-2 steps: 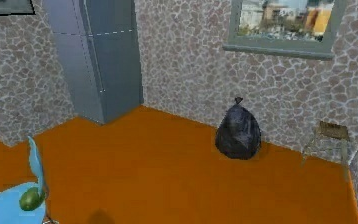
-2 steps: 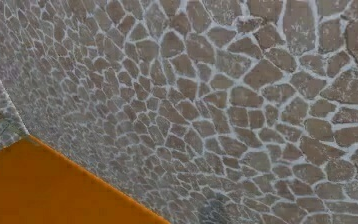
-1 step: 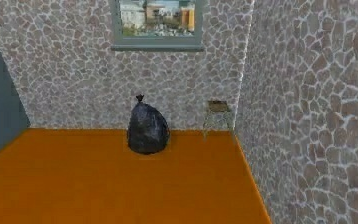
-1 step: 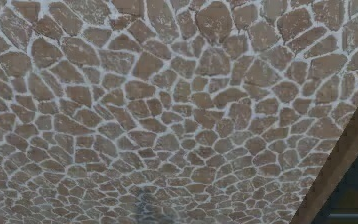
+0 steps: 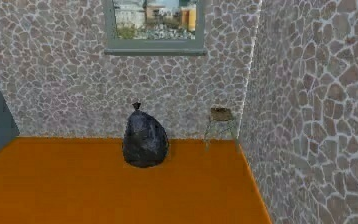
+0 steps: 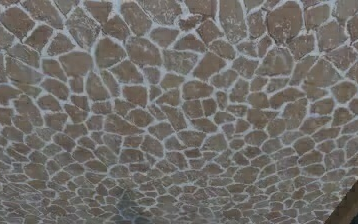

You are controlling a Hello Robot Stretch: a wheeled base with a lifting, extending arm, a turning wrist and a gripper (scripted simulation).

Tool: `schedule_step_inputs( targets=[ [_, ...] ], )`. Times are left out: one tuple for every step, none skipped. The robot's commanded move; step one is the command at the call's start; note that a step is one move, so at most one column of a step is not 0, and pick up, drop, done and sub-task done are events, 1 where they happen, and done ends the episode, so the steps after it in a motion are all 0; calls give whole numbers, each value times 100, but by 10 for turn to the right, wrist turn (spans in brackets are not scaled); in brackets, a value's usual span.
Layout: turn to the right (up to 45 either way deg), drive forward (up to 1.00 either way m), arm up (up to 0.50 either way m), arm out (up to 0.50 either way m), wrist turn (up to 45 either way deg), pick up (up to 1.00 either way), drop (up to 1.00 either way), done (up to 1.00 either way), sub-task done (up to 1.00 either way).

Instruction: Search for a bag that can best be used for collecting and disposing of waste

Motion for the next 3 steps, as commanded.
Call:
schedule_step_inputs(
  targets=[
    [-450, 0, 0, 0, 0, 0, 0, 0, 0],
    [0, 100, 0, 0, 0, 0, 0, 0, 0],
    [0, 70, 0, 0, 0, 0, 0, 0, 0]
  ],
)
